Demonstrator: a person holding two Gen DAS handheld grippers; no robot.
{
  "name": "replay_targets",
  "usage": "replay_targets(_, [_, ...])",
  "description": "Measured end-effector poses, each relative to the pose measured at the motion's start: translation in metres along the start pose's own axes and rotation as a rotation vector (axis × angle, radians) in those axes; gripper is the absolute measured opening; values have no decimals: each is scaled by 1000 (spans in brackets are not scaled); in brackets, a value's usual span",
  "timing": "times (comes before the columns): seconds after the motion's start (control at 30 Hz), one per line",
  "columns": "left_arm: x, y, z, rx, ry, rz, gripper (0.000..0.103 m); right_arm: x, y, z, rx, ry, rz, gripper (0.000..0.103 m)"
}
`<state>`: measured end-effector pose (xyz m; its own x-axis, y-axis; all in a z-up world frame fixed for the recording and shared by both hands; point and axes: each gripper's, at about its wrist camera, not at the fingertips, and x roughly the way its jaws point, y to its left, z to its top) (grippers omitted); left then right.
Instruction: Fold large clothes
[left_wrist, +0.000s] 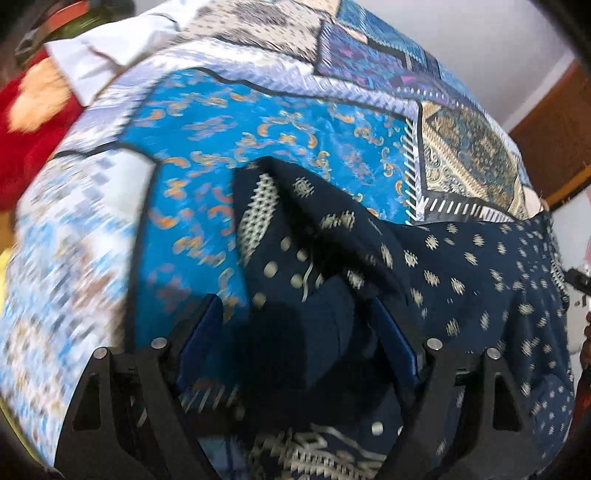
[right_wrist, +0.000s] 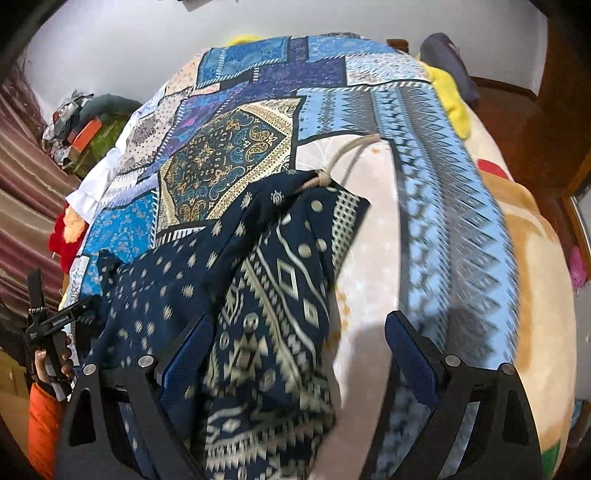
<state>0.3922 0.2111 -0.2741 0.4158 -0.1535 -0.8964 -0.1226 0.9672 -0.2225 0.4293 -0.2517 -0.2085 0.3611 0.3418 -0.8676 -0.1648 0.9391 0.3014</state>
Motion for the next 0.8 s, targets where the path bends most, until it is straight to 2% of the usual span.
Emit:
replay_targets(0.07, [12,-3,8,16,6,11,76,13,0,7,1,18,20,86])
replay_targets(0.13, [19,-5,13,20,-8,29,60,25,0,12,11,39,46,77])
replay_targets(0.2, [30,-5,17,-16,-10,29,54,39,1,17,21,65,77,75])
replay_targets(0.27, [36,-9,19,-18,-10,46,44,45,4,21,20,46,80,74])
replay_targets(0.3, [38,-12,20,-15,-5,54,33,47,5,24,21,36,83,65])
replay_targets(0.33, [42,-15,22,-12,2,66,22,49,5,26,26,29,85,48])
replay_targets(0.37, [42,-17,23,-12,2,74,19,51,5,29,31,28,81,39])
replay_targets(0.4, [42,-19,25,-10,-1,84,11,54,5,32,37,33,84,32])
replay_targets(0.43, [39,-22,27,-1,-7,108,9,56,6,35,39,31,94,24])
replay_targets(0.53, [19,-29,37,22,-58,135,7,56,15,43,7,22,76,17])
replay_targets(0.63, [-13,-32,51,27,-141,124,7,42,41,55,-88,-48,22,16])
replay_targets(0.8, [-49,-36,81,42,-227,114,7,27,75,86,-170,-135,-8,16])
